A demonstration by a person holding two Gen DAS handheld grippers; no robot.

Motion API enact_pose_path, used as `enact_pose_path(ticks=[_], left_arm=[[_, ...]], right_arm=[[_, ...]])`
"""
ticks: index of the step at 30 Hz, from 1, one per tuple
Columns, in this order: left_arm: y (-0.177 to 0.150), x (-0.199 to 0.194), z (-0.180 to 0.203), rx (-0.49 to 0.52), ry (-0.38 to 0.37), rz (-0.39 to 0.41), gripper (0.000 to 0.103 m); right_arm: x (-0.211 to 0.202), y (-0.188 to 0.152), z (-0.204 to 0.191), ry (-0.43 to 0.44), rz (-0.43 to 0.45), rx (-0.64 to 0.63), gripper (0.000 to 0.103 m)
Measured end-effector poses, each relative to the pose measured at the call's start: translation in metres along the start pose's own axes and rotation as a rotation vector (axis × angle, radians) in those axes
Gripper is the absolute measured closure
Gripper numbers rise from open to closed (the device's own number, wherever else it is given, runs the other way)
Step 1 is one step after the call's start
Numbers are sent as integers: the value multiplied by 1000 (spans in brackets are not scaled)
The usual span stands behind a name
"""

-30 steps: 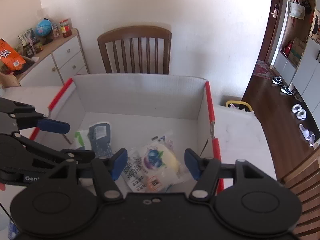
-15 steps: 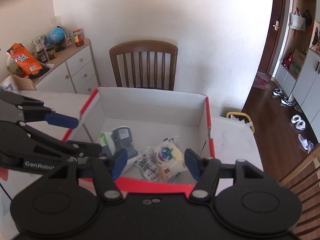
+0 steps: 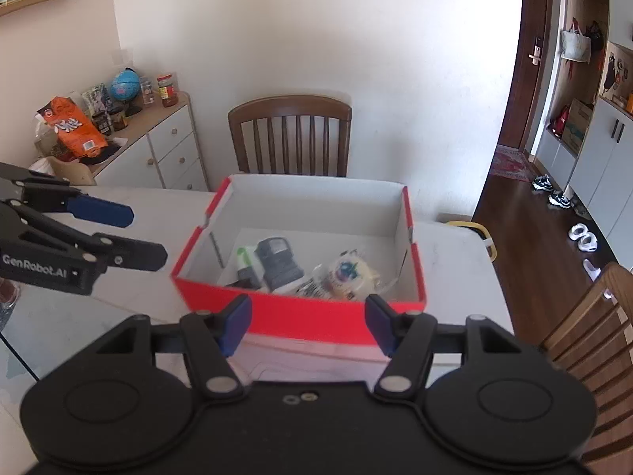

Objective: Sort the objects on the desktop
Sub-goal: 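Withdraw both tools from the shoebox back to the table pile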

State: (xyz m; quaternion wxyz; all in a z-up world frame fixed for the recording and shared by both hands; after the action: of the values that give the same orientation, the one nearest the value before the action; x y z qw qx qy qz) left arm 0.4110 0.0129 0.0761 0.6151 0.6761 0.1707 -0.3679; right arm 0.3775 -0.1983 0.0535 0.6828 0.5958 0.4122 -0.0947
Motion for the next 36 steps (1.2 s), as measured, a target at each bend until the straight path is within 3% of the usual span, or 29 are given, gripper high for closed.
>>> enact_pose_path(ticks=[4, 17, 29, 33, 36], left_arm=[[-15, -22, 1, 10, 0, 37, 41], [-81, -65, 4, 28, -48, 50, 41], [-155, -83, 11, 67, -65, 66, 41], [-178, -80, 10, 68, -61, 54, 32], [-191, -75, 12, 85, -51, 47, 31]], right_arm=[[-12, -13, -16, 1, 7, -3, 40], [-43, -57, -64, -5, 18, -5, 40], [-33, -98, -98, -13, -21, -4, 40], [-24, -107, -106, -16, -27, -6, 40], [-15, -116, -108, -25, -39, -6, 40]])
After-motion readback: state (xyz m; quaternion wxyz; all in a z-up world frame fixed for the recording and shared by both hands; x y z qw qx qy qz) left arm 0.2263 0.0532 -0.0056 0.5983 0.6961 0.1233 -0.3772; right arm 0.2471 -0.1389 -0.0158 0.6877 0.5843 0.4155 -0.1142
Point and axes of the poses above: each gripper's, at about its wrist camera, not at the fingertips, and x roughly the way its jaws point, z to its right, y to its top, the point moved 5 cm from there along x, roughly the way its jaws point, and after that the axes turned 1 degree about z, right-handed, at the moved point
